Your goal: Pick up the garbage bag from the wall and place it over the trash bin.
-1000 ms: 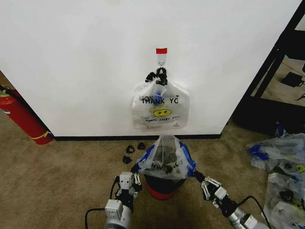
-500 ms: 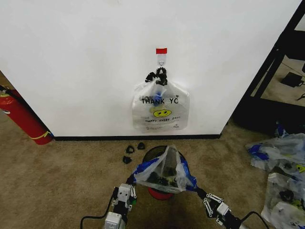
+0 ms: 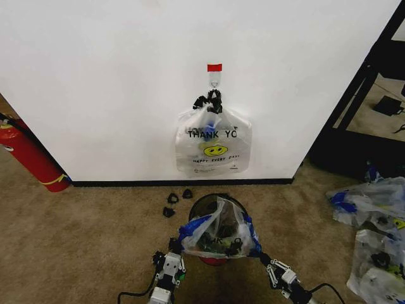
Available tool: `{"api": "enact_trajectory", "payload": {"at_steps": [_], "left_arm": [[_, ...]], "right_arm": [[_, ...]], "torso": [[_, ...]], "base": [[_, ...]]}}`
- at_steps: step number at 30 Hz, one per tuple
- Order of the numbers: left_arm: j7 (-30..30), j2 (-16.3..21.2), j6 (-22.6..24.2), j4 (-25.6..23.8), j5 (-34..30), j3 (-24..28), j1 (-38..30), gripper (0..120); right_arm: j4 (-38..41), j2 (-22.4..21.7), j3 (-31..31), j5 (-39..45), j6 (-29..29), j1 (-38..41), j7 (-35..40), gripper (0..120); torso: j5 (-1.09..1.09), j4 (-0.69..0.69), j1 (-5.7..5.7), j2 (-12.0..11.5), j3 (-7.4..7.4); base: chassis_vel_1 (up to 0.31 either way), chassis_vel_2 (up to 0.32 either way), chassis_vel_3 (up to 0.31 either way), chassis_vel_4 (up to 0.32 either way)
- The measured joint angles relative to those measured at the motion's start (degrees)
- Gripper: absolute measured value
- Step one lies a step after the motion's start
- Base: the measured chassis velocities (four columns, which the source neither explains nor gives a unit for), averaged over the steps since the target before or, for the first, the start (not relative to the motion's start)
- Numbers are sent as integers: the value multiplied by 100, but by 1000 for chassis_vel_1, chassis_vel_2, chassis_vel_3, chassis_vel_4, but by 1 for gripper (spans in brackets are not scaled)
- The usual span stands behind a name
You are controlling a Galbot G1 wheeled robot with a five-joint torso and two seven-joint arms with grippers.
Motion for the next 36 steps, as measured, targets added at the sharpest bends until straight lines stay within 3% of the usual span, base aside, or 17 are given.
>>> {"api": "enact_trajectory", "payload": {"at_steps": [11,17,25,30,36], "left_arm": [[1,-49,5,226,42,8,-174,0],[74,57,42,92,15,-2,-196,0],[637,629,12,-85,17,-166,-653,0],[1083,1142,-43,194,-132,-172,-1097,0],[1230,1324,-77,468,-402,-118,-1324,0]], "right_arm": [[-339,175,-156,451,-3,324,281,0],[-217,155,-117,761,-4,263,-194,0],[-3,112,-33,799,-4,244,-444,0],[-111,118,-24,702,-4,331,-413,0],[-386,201,-40,595,-3,457,-293,0]], "torso": [[-6,0,0,0,0],[-8,0,0,0,0],[-4,-1,0,0,0],[-4,0,0,0,0],[-4,0,0,0,0]], "base": [[0,0,0,0],[0,0,0,0],[0,0,0,0],[0,0,0,0],[0,0,0,0]]}}
